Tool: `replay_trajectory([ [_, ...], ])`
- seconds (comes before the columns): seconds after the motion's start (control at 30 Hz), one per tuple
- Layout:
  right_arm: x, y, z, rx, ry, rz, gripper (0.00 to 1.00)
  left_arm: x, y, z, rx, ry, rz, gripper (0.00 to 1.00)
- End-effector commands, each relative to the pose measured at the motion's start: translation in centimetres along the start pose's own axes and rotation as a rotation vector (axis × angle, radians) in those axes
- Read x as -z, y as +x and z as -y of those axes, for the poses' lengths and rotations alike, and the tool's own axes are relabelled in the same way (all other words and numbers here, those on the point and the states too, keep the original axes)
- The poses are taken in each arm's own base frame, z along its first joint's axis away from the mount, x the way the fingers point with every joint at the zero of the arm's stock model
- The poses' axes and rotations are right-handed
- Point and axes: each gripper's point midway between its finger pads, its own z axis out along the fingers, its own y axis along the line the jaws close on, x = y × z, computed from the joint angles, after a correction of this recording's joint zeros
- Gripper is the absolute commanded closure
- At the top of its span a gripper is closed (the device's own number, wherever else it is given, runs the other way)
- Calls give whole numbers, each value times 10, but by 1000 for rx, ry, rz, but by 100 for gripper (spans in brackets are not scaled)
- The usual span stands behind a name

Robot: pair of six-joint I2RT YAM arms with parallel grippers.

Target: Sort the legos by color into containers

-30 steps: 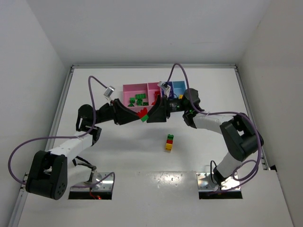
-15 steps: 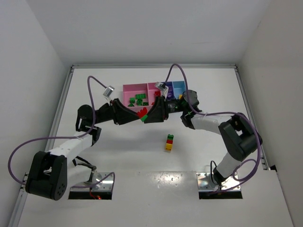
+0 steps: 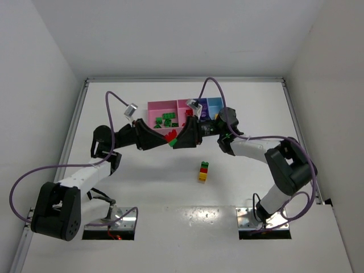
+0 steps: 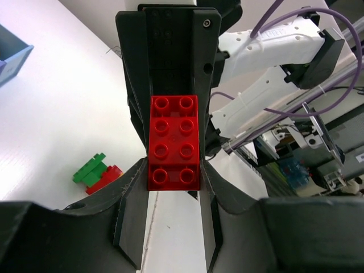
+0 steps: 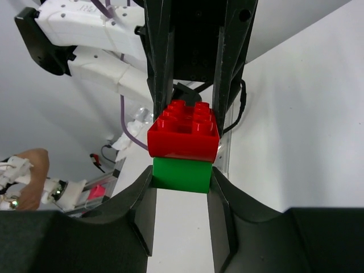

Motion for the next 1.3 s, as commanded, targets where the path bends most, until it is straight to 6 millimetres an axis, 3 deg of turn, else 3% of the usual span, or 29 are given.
replay_trajectory([
  [0.0, 2, 2, -27, 168, -35, -40, 100, 0, -31, 4, -129, -1, 69, 100],
  [0.13, 11, 26, -24, 160, -8, -87, 100, 0, -49, -2, -153, -28, 111, 100],
  [0.17, 15, 25, -26, 175, 0, -81, 100, -1, -55, 0, -177, -27, 123, 100],
  [0.33, 33, 32, -18, 193, 65, -101, 100, -5, -69, -27, -188, -101, 162, 100],
  [0.4, 42, 31, -13, 213, 111, -106, 100, -11, -80, -50, -201, -180, 174, 100],
  [0.43, 45, 26, -11, 235, 132, -105, 100, -11, -71, -73, -211, -259, 122, 100],
  [0.47, 49, 24, -6, 244, 156, -109, 100, -23, -83, -79, -243, -303, 117, 100],
  [0.5, 54, 10, -1, 322, 199, -97, 100, -27, -75, -100, -215, -348, 80, 100],
  [0.53, 60, 13, 1, 296, 231, -108, 100, -30, -69, -112, -190, -384, 50, 100],
  [0.6, 69, 1, 9, 314, 291, -80, 100, -44, -78, -126, -205, -424, 53, 100],
  [0.63, 73, -2, 8, 318, 312, -69, 100, -43, -67, -152, -151, -479, 20, 100],
  [0.67, 78, -8, 7, 336, 330, -54, 100, -48, -63, -163, -148, -505, -4, 98],
  [0.73, 88, -20, 9, 352, 376, -18, 100, -61, -78, -180, -160, -557, -4, 92],
  [0.77, 93, -21, 14, 340, 407, -10, 100, -67, -71, -199, -123, -596, -45, 92],
  [0.9, 106, -28, 17, 336, 447, 14, 100, -84, -58, -233, -108, -656, -92, 89],
  [1.1, 110, -32, 18, 337, 471, 30, 100, -100, -50, -262, -138, -724, -162, 70],
  [1.23, 111, -31, 22, 329, 481, 30, 100, -102, -54, -267, -156, -755, -157, 36],
  [1.27, 111, -31, 22, 329, 481, 30, 100, -103, -58, -263, -163, -750, -149, 32],
])
